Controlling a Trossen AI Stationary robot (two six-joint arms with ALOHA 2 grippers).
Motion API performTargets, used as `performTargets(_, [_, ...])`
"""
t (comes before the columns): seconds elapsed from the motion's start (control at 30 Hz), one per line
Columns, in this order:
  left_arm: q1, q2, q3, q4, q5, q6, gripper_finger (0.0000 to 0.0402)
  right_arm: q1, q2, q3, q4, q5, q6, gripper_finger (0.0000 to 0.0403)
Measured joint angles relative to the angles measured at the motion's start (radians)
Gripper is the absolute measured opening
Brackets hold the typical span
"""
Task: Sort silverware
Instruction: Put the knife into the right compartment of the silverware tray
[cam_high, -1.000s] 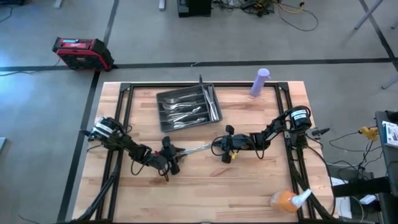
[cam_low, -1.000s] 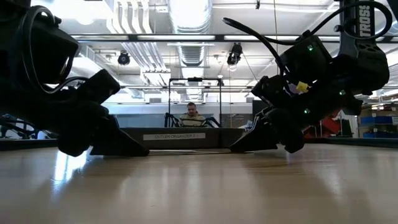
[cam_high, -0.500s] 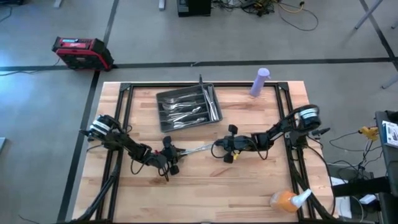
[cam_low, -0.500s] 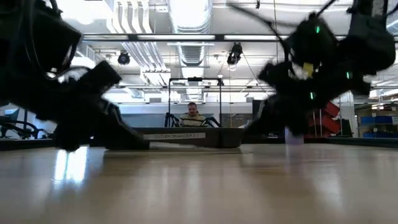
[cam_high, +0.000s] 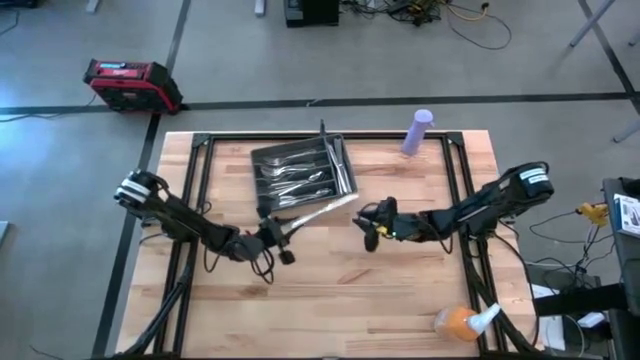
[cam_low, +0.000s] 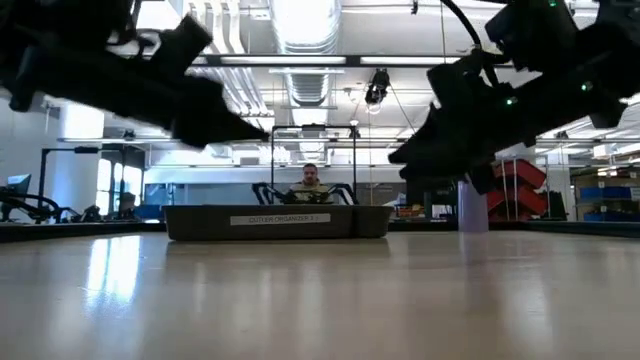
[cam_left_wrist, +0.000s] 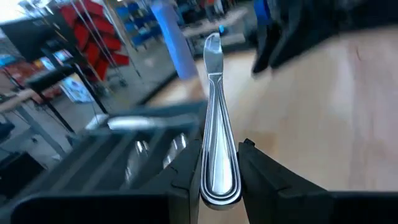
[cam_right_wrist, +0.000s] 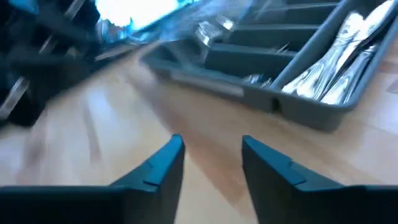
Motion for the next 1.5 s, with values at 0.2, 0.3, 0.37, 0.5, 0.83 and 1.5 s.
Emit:
performTargets(0.2, [0.043, -0.012, 0.053, 0.032, 0.038, 0.109, 0.0066, -0.002, 0.241, 0.036, 0.576, -0.011, 0.016, 0.0182])
performTargets(0.3, [0.048, -0.009, 0.079, 0.043, 0.057, 0.155, 0.0066, -0.017, 0.344, 0.093, 0.746, -0.032, 0.041, 0.0174])
performTargets(0.37, [0.05, -0.001, 0.102, 0.054, 0.069, 0.182, 0.0066, -0.032, 0.369, 0.14, 0.735, -0.034, 0.082, 0.0165])
performTargets(0.5, [0.055, 0.01, 0.13, 0.06, 0.064, 0.206, 0.0066, -0.051, 0.397, 0.221, 0.734, -0.137, 0.085, 0.0153])
performTargets(0.83, [0.055, 0.004, 0.124, 0.068, 0.064, 0.206, 0.0066, -0.057, 0.384, 0.281, 0.741, -0.212, 0.053, 0.0173])
performTargets(1.5, [0.055, -0.002, 0.114, 0.053, 0.108, 0.198, 0.0104, -0.105, 0.34, 0.309, 0.594, -0.171, 0.039, 0.0006])
